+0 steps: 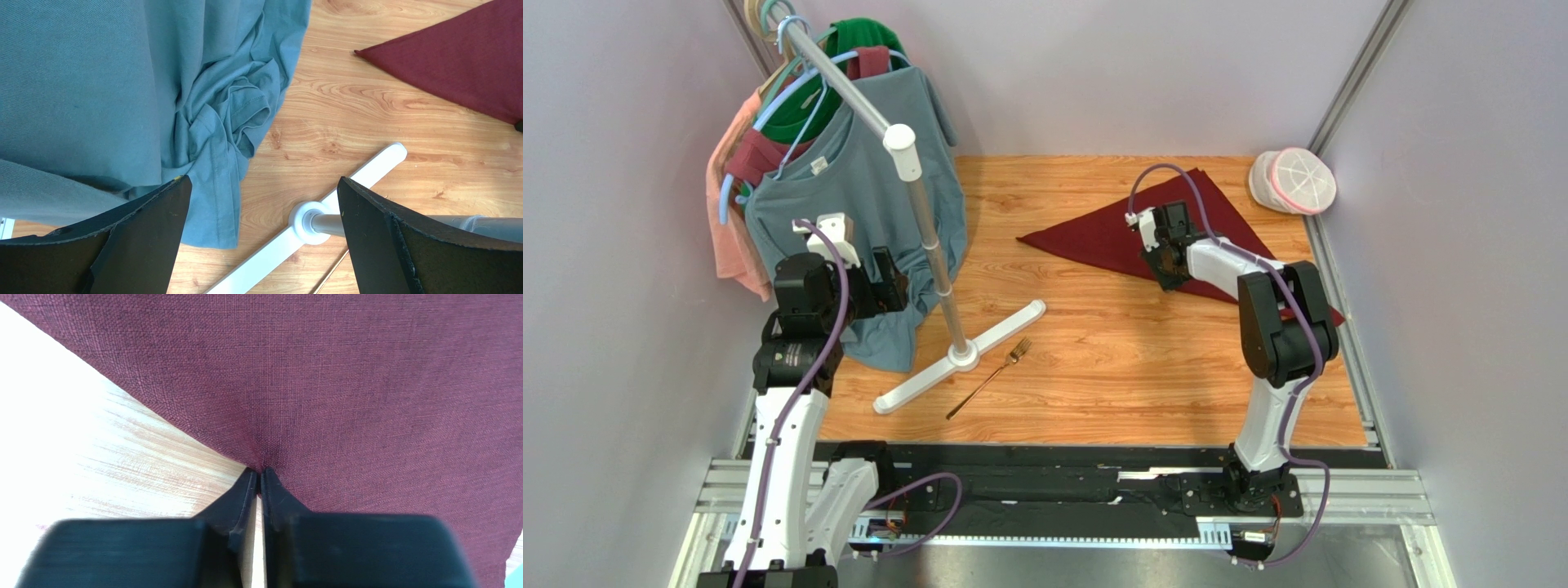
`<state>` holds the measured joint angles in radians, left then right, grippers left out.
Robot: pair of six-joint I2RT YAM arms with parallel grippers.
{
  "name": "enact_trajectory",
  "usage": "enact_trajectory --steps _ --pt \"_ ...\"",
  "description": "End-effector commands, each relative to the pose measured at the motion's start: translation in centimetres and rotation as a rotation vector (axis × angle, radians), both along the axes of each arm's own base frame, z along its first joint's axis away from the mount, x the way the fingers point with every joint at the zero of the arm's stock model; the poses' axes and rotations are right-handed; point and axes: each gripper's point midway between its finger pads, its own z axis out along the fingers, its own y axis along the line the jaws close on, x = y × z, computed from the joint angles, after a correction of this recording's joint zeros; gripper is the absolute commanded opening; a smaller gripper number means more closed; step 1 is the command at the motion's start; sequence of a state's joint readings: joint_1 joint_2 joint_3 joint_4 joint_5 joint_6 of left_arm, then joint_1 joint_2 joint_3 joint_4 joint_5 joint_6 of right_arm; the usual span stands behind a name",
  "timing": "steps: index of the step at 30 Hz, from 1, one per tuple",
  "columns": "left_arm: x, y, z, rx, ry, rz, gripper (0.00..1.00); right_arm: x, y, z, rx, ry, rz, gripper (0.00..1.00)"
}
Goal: Fold the napkin, place the utensils inside, and roll it up
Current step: Fold the napkin
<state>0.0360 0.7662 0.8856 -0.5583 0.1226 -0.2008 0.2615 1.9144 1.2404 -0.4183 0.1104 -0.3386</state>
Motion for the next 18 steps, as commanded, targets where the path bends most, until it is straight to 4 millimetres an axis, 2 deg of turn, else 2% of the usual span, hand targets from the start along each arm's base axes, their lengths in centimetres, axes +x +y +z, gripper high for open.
enact_trajectory --steps 1,3,7,13,16,18 --pt "0.1 -0.1 2.1 -0.015 -0.068 0.003 0.98 -1.9 1.9 -2.0 0.030 0.119 0.027 0.04" --pt "0.1 0.0 2.1 -0.014 -0.069 0.004 0.98 -2.3 3.3 -1.9 0.046 0.133 0.012 0.00" --pt "-0.1 -0.1 2.4 -0.018 -0.078 0.003 0.98 -3.3 5.2 -2.2 0.044 0.182 -0.040 0.00" --pt "-0.2 -0.2 2.7 -0.022 -0.087 -0.003 0.98 -6.1 7.9 -2.5 0.053 0.218 -0.070 0.00" --pt "-0.3 -0.2 2.8 -0.021 -0.092 0.002 0.98 -8.1 10.8 -2.2 0.079 0.217 -0.070 0.00" --pt "-0.3 -0.2 2.8 -0.022 -0.093 -0.001 0.98 -8.9 12.0 -2.1 0.102 0.213 -0.099 0.00"
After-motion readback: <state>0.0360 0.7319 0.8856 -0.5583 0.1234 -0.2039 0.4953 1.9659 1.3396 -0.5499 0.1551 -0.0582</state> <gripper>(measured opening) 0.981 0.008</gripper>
